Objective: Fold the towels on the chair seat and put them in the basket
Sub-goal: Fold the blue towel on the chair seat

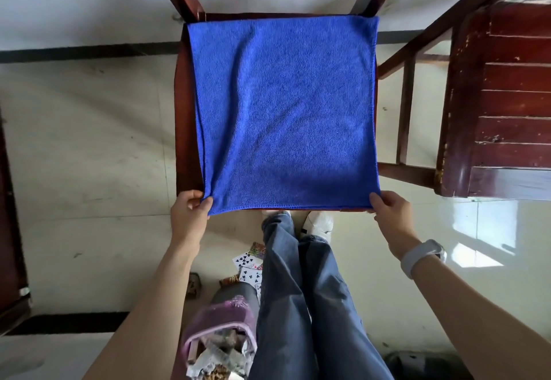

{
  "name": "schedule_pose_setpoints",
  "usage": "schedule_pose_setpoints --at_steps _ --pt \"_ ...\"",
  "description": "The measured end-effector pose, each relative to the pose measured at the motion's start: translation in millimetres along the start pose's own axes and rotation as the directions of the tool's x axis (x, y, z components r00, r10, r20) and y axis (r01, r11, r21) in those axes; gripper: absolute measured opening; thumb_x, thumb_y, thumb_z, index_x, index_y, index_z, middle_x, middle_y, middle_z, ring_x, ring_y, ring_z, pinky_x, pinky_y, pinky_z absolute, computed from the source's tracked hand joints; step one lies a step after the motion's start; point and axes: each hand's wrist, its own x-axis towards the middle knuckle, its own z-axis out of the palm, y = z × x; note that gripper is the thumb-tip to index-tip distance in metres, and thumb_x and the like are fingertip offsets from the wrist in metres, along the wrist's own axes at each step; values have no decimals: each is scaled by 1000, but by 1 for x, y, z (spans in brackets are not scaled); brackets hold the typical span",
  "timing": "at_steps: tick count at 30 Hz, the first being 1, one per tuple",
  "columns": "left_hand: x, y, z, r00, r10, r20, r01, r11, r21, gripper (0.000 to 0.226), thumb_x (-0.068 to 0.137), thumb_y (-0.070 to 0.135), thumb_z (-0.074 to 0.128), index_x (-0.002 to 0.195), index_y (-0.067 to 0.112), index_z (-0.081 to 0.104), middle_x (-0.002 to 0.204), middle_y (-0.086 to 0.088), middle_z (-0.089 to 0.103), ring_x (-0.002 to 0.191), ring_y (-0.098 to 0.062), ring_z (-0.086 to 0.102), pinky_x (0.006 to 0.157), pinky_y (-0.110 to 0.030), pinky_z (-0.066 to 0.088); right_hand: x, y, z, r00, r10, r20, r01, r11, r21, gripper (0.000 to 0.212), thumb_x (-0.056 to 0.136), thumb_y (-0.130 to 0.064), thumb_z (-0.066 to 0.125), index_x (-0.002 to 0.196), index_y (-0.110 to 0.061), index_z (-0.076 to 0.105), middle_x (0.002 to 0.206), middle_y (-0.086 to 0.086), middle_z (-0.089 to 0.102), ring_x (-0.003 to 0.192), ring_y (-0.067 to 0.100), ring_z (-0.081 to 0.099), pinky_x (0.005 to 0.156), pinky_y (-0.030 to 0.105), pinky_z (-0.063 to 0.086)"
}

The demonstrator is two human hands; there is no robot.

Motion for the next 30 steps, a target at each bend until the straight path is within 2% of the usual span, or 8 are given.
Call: schedule_pose_setpoints --at_steps 4,10,16,19,22,24,27,30 --pt "1 1 -9 997 -49 -67 41 993 -113 13 83 6 63 93 7 55 70 1 52 65 -7 51 49 -9 46 0 -4 -6 999 -23 -23 24 999 27 20 91 -12 47 89 4 59 78 16 56 73 26 50 70 38 43" --pt "-3 11 -16 983 -123 -134 90 970 -225 16 83 19 66 79 9 55 71 2 50 56 -6 54 48 -9 46 0 -12 -14 998 2 -56 8 984 178 15 91 -9 46 92 -3 59 64 4 53 61 15 47 64 26 42" --pt "-22 35 -21 981 -42 -191 -6 970 -244 20 82 24 66 77 22 46 72 3 50 53 -4 50 49 -13 44 -12 -21 -27 993 -61 -97 83 966 243 20 88 1 41 100 -14 46 67 5 54 59 15 48 61 24 42" --pt "-37 51 -29 989 97 -108 -119 968 -221 18 87 23 58 78 32 46 70 5 49 59 -8 46 46 -10 42 -21 -30 -37 972 -201 -119 217 967 135 21 89 4 37 90 -11 52 74 5 54 59 13 48 56 18 43" --pt "-49 67 -40 984 175 -22 -176 962 -211 18 91 23 52 79 36 53 70 5 48 58 -8 47 54 -16 46 -30 -43 -51 956 -272 -109 281 957 75 29 84 8 36 86 -10 59 86 5 55 62 14 49 49 5 39" --pt "-58 79 -46 985 167 40 -147 941 -303 18 93 18 51 81 28 60 74 5 53 57 -3 52 60 -16 51 -38 -54 -59 944 -324 -67 325 946 12 32 81 9 40 94 -13 58 93 6 54 66 18 49 53 10 41" --pt "-71 100 -56 975 181 129 -121 918 -377 16 91 10 53 86 20 65 79 2 58 66 -4 55 72 -15 54 -49 -73 -70 885 -463 -47 451 879 -156 33 81 10 45 107 -6 56 108 14 50 88 25 53 77 27 43" --pt "-83 125 -69 947 263 186 -201 934 -297 25 82 -1 62 97 19 64 83 -1 62 71 -5 61 77 -14 52 -58 -94 -89 807 -589 -44 557 784 -275 26 84 6 50 107 -1 58 105 18 54 94 36 56 82 35 43"
